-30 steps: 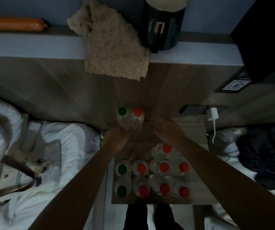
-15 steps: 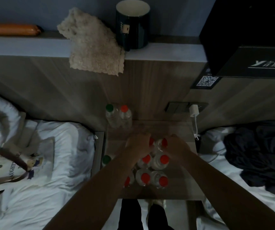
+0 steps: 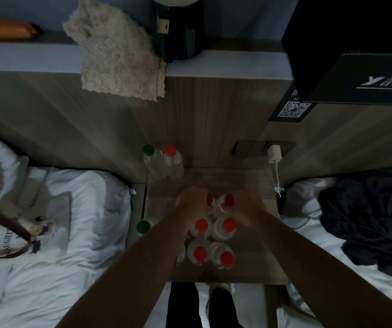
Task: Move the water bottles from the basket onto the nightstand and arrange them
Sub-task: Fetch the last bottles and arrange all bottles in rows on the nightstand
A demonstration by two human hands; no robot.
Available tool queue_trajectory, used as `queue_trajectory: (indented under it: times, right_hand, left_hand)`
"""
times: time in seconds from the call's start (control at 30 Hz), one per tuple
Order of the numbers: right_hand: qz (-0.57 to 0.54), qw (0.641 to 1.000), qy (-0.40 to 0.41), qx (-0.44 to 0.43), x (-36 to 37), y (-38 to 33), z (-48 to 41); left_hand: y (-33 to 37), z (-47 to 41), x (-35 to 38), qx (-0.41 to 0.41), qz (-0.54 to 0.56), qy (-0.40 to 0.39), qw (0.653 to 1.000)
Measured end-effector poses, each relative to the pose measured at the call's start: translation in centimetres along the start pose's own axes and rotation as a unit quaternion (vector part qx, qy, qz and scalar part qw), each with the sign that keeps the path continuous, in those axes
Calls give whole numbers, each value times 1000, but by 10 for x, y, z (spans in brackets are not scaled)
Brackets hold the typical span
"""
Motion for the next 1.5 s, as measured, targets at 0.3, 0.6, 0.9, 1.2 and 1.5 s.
queue_trajectory:
  times: [0.3,0.6,0.9,1.2,1.5]
  right_hand:
    - [-64,998,-7,11,-10,-16,-33]
    - [-60,996,62,27,-43,-50,-76]
    - [-36,995,85,35,-56,-61,-102]
    - [-79,989,123,16,-63,-56,-99]
    - [-449,858,38,246,50,-22,-117]
  left_hand:
    - [-23,-11,-45,-44,55,55,996]
    - [-12,-55,-96,-43,-26,90,995]
    - [-14,-80,-111,-43,-82,139,986]
    - [-18,-55,-109,-14,24,190,981]
    - [-128,-36,-53,-160,129,64,977]
Point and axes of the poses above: each hand's wrist, its own z-axis away from the middle knuckle, its own x-axis out of the palm, y = z × x, the point moved 9 cm from there along -z, towards the middle knuckle, and after that the axes turned 2 degrees about -y, right-handed, at the moved point
